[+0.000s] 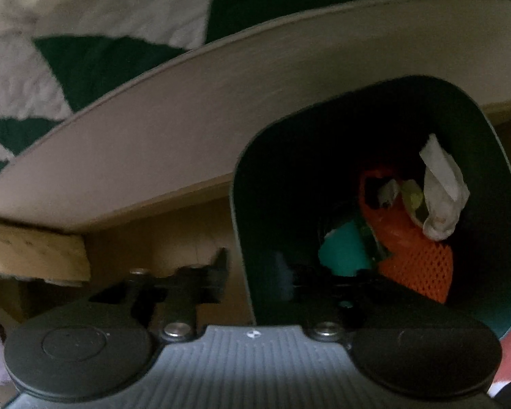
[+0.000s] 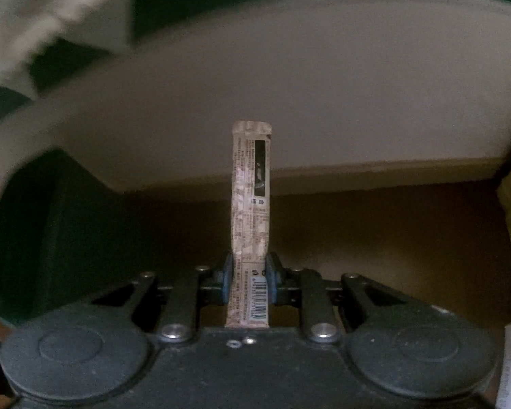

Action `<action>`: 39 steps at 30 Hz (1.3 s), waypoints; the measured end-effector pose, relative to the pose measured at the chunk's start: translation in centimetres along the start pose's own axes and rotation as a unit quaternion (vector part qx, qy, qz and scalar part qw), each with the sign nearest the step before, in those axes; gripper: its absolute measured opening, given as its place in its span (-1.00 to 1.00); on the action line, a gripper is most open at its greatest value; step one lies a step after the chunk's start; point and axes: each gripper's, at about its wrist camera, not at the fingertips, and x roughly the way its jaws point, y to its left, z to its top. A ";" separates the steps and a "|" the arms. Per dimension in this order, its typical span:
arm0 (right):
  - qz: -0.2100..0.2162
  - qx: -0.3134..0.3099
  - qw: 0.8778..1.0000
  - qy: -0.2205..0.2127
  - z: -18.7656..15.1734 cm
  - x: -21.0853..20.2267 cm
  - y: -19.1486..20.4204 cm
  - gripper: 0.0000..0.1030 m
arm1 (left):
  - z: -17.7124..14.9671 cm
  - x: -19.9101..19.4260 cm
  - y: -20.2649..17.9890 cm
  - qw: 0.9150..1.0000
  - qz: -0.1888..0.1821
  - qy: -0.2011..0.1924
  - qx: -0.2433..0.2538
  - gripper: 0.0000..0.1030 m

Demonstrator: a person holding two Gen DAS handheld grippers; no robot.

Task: Collect trash
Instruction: 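Carry the beige wrapper over the wastebasket and open the right gripper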

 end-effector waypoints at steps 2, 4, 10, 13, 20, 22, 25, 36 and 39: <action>0.013 -0.004 1.000 -0.002 0.2 -1.6 1.1 -0.63 | -0.1 0.2 1.0 1.000 -0.020 -0.001 -0.022 0.45; 0.026 -0.013 1.000 0.003 0.3 -3.0 1.9 -0.63 | -0.2 0.6 1.8 0.999 -0.040 0.003 -0.037 0.47; 0.062 -0.035 0.997 0.034 1.3 -6.7 6.2 -0.62 | 0.3 4.3 3.4 0.992 -0.086 0.045 -0.079 0.46; 0.066 -0.041 0.996 0.051 1.5 -7.9 8.8 -0.62 | 0.5 5.1 3.3 0.992 -0.093 0.042 -0.072 0.25; 0.069 0.013 0.994 0.084 2.6 -7.1 15.9 -0.62 | 0.1 7.1 3.1 0.991 -0.088 0.075 -0.064 -0.46; 0.071 0.028 0.993 0.088 3.1 -6.0 17.9 -0.62 | -0.1 7.6 3.2 0.989 -0.102 0.086 -0.065 -0.61; 0.041 0.030 0.995 0.086 3.7 -3.7 20.2 -0.61 | -0.1 7.5 2.9 0.988 -0.107 0.089 -0.063 -0.79; -0.011 -0.031 0.991 0.126 1.3 3.6 21.8 -0.98 | 0.3 4.9 1.9 0.994 -0.066 0.071 -0.058 -0.87; 0.003 -0.019 0.991 0.133 1.3 4.2 21.4 -1.00 | 0.4 3.3 1.6 0.995 -0.054 0.058 -0.060 -0.87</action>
